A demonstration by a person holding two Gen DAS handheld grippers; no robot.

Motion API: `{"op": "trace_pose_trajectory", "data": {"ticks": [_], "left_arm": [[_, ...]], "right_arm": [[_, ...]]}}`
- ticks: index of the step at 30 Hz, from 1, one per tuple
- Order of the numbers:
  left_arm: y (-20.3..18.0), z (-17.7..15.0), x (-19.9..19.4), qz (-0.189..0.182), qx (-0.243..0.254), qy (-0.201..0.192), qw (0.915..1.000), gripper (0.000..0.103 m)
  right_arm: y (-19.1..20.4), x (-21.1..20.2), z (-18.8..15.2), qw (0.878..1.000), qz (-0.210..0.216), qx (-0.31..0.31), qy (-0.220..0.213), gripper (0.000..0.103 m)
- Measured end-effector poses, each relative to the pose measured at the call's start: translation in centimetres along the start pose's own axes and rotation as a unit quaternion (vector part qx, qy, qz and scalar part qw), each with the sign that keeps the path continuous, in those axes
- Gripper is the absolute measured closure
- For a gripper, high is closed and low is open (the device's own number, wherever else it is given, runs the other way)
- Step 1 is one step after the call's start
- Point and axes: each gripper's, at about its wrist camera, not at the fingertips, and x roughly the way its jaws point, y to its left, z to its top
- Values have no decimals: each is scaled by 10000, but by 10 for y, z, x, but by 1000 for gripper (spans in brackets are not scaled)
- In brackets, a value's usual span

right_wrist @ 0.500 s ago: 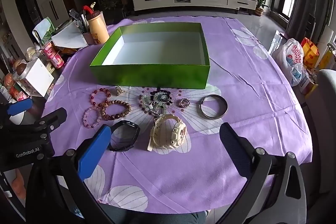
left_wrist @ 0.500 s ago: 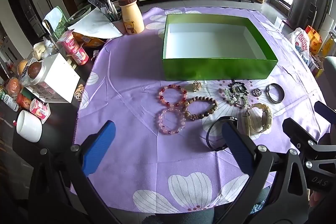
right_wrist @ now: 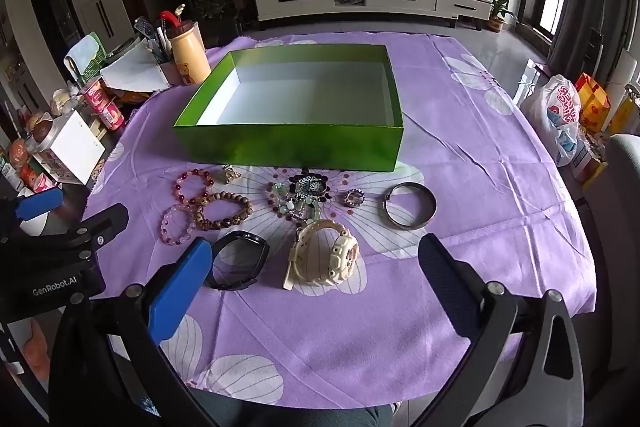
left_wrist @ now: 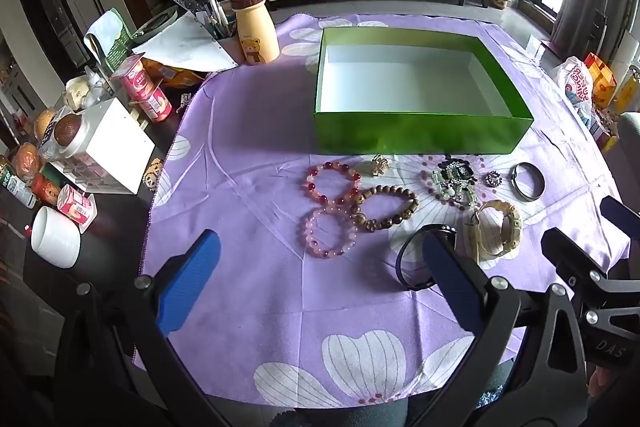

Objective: Organize jewelry

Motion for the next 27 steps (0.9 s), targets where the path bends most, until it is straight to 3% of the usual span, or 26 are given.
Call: {"op": "trace_pose_trajectory", "data": {"ticks": [27], "left_arm": [[0,-6,5,5,-72,-59,10000,2]], "right_arm": [[7,-1,5,10000,28,4,-24,1]]}}
